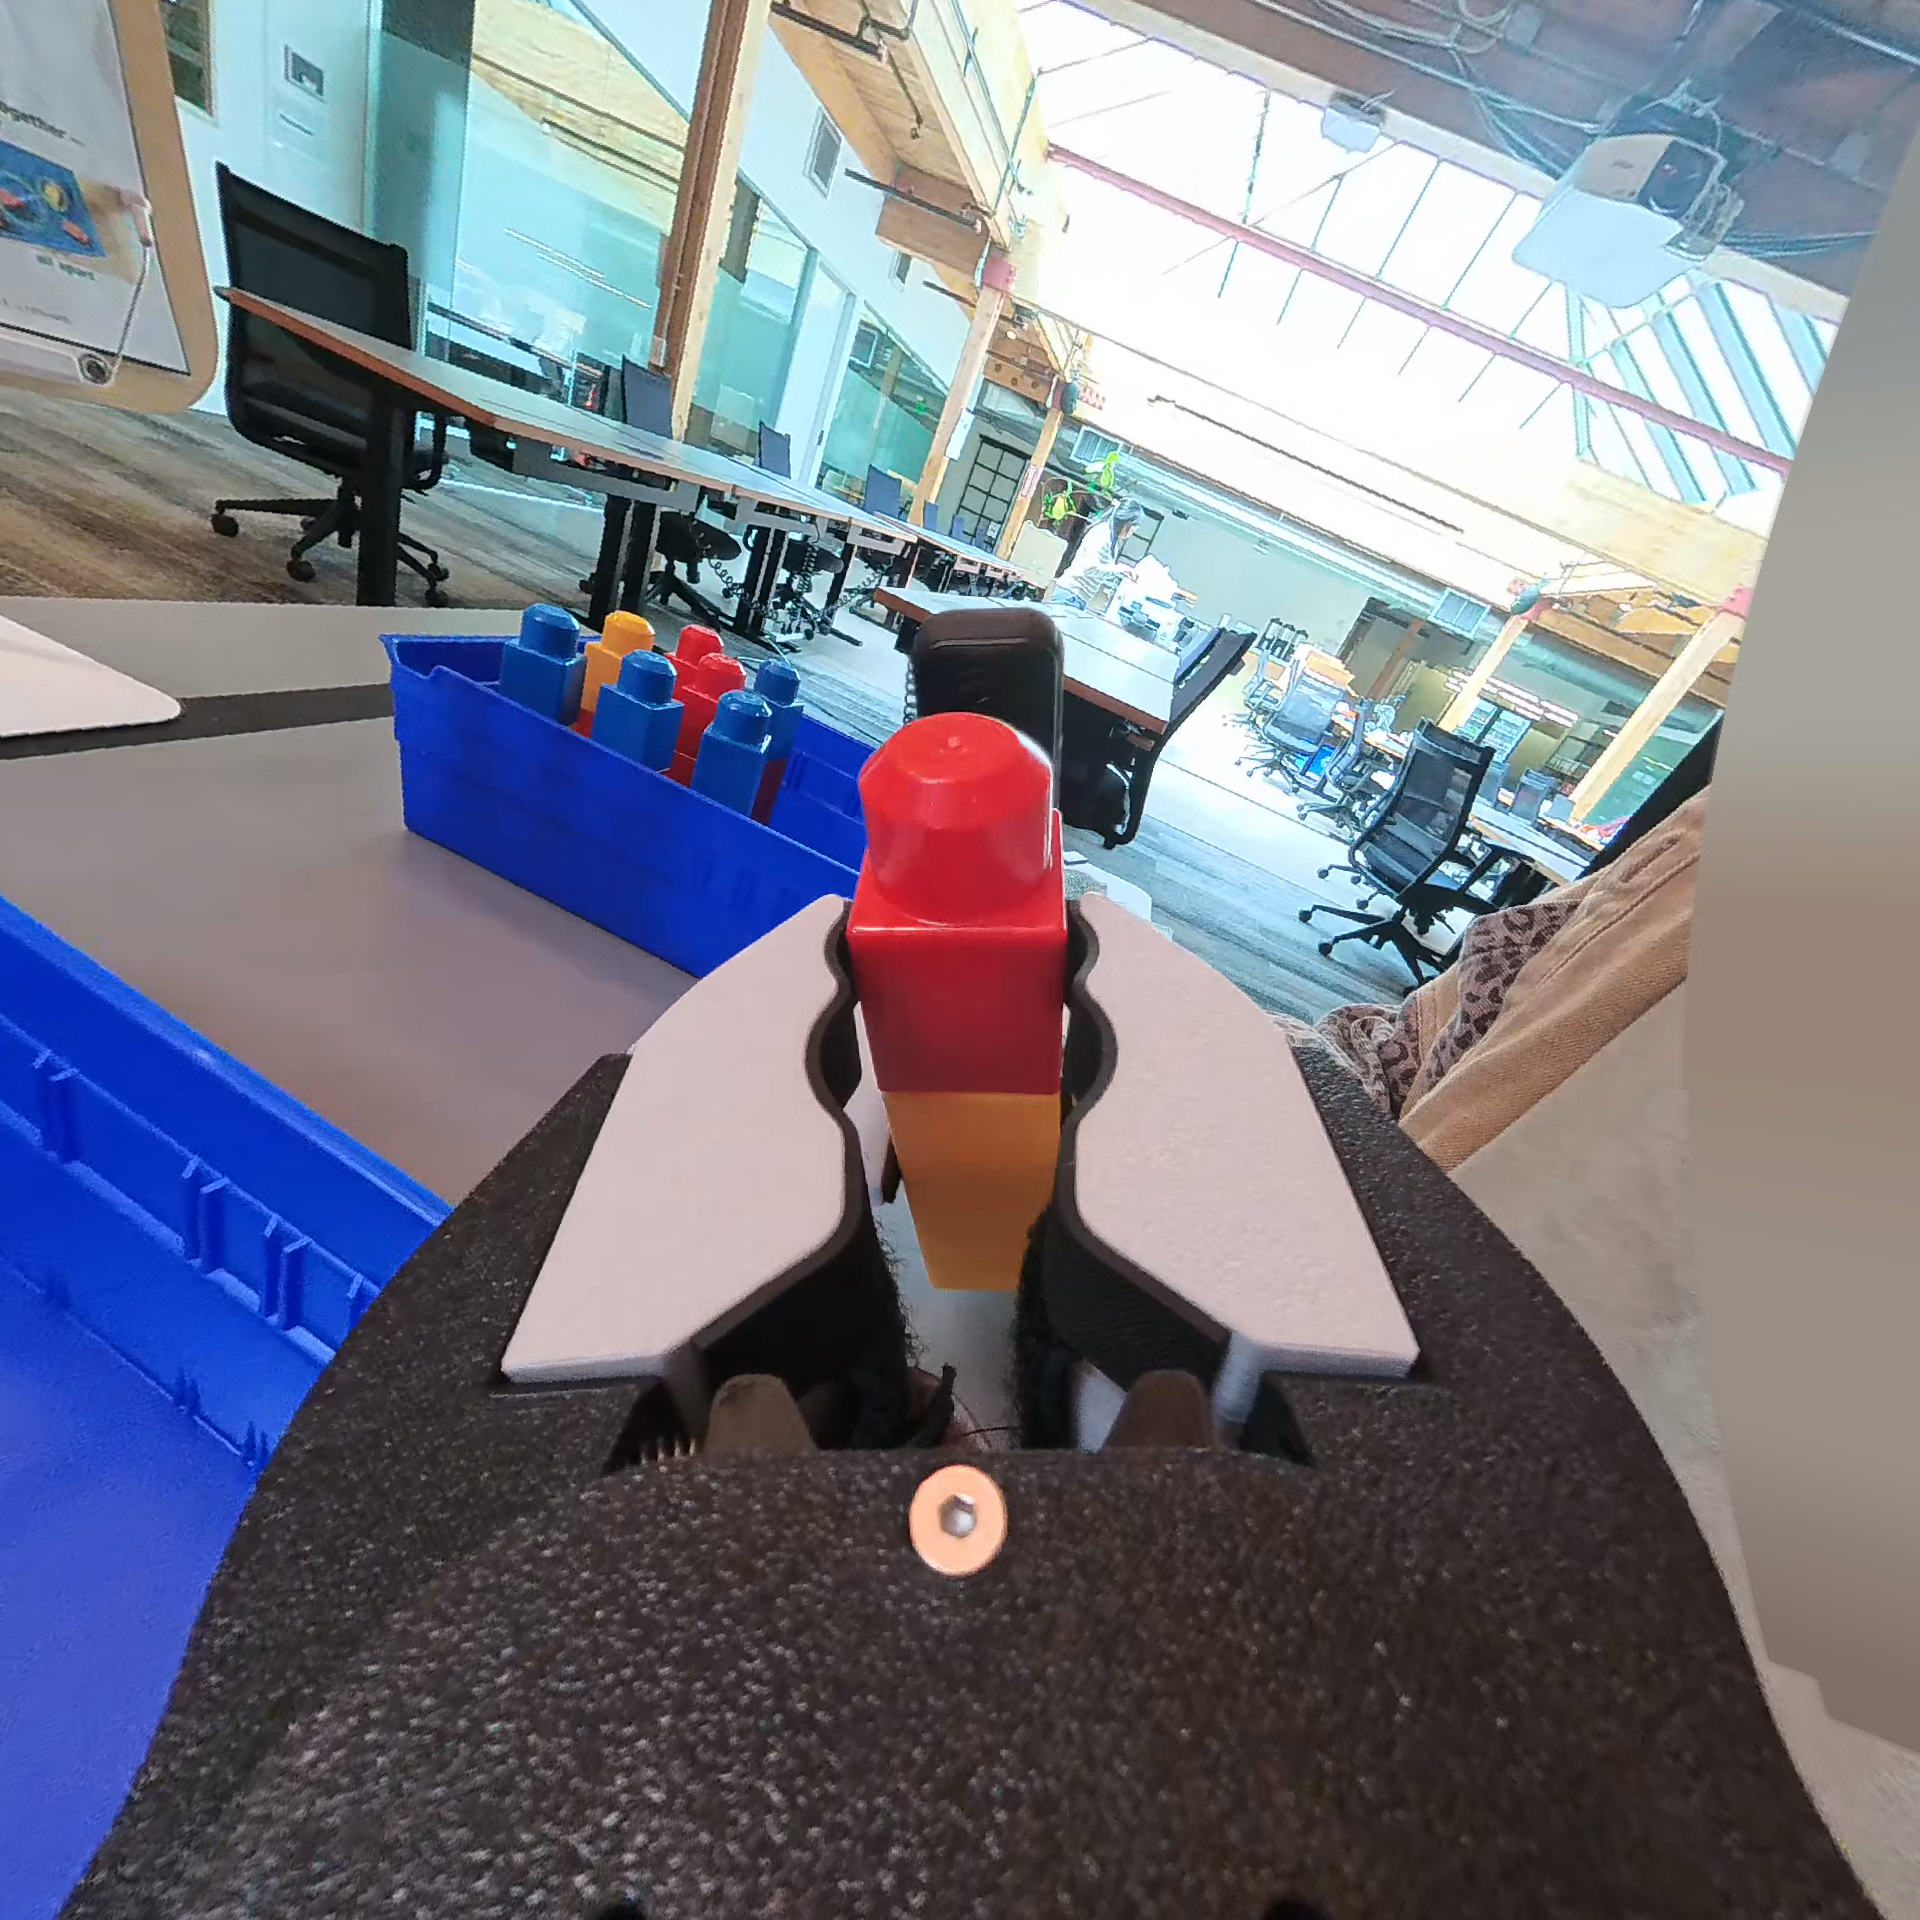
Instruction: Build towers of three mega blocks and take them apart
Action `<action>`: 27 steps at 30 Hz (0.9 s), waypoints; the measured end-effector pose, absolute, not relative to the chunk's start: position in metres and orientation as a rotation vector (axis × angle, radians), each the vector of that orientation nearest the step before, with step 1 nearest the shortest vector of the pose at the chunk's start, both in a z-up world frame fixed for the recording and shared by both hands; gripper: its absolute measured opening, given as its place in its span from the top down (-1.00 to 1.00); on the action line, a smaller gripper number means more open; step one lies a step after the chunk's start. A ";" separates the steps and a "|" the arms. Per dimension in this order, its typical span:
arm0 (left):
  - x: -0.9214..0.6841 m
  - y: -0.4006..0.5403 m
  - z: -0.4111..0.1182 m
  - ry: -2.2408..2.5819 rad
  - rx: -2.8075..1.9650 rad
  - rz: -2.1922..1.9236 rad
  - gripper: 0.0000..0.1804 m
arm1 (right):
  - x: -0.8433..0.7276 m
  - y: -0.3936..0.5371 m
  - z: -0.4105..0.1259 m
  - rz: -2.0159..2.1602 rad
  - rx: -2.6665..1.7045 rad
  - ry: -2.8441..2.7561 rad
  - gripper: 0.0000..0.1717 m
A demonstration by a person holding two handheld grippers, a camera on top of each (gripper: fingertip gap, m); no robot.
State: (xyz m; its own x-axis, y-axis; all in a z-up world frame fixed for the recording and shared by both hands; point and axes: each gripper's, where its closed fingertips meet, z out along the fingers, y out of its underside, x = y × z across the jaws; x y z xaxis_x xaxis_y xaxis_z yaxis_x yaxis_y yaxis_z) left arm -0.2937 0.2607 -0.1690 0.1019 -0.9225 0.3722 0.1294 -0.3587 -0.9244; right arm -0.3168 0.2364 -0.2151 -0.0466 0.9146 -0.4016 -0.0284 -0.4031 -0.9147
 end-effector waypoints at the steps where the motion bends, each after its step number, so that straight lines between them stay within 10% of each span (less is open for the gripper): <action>1: -0.294 0.261 -0.169 0.834 -1.446 -1.431 0.60 | -0.317 0.236 -0.215 1.553 -1.459 -0.988 0.59; 27: -0.305 0.236 -0.181 1.096 -1.424 -1.452 0.60 | -0.321 0.223 -0.223 1.366 -1.503 -1.185 0.59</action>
